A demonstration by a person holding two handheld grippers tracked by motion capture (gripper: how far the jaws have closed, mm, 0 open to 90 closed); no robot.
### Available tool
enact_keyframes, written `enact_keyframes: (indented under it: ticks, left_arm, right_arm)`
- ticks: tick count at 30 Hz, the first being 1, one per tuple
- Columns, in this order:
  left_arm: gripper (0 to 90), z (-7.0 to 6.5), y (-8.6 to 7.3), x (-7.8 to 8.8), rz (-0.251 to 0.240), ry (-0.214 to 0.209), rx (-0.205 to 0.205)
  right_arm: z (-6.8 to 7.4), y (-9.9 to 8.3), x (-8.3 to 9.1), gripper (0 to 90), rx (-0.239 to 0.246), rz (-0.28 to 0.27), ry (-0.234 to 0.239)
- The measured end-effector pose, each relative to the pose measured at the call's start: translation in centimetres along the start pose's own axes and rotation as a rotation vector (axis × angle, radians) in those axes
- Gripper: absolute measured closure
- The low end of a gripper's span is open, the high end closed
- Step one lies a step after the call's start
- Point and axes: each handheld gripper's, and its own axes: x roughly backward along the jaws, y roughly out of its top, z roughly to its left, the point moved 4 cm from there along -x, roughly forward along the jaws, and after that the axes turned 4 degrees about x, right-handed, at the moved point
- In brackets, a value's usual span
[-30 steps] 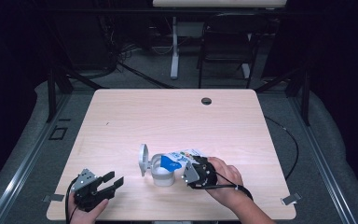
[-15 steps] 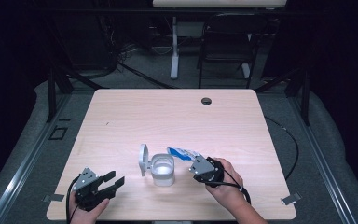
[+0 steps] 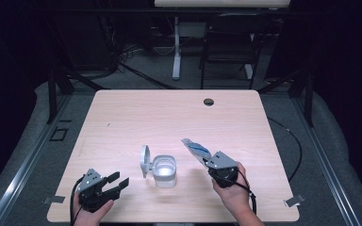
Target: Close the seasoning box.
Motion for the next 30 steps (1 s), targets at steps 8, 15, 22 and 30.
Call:
enact_keyframes:
  ticks: [8, 15, 22, 30]
  left_arm:
    - [51.6, -0.2, 0.4, -0.3, -0.001, 0.0, -0.011]
    - [51.6, 0.0, 0.3, -0.2, -0.004, 0.0, 0.002]
    - [51.6, 0.1, 0.1, -0.2, -0.001, 0.001, 0.001]
    - [51.6, 0.2, 0.0, -0.1, 0.011, 0.002, -0.001]
  right_arm:
    - [-2.0, -1.8, 0.0, 88.3, -0.162, 0.004, -0.036]
    - [-3.0, -3.0, -0.4, 88.1, -0.252, 0.028, -0.072]
    - [-2.9, -3.6, -1.3, 87.9, -0.257, 0.068, -0.116]
    - [-3.4, -4.4, -2.0, 87.7, -0.313, 0.1, -0.135]
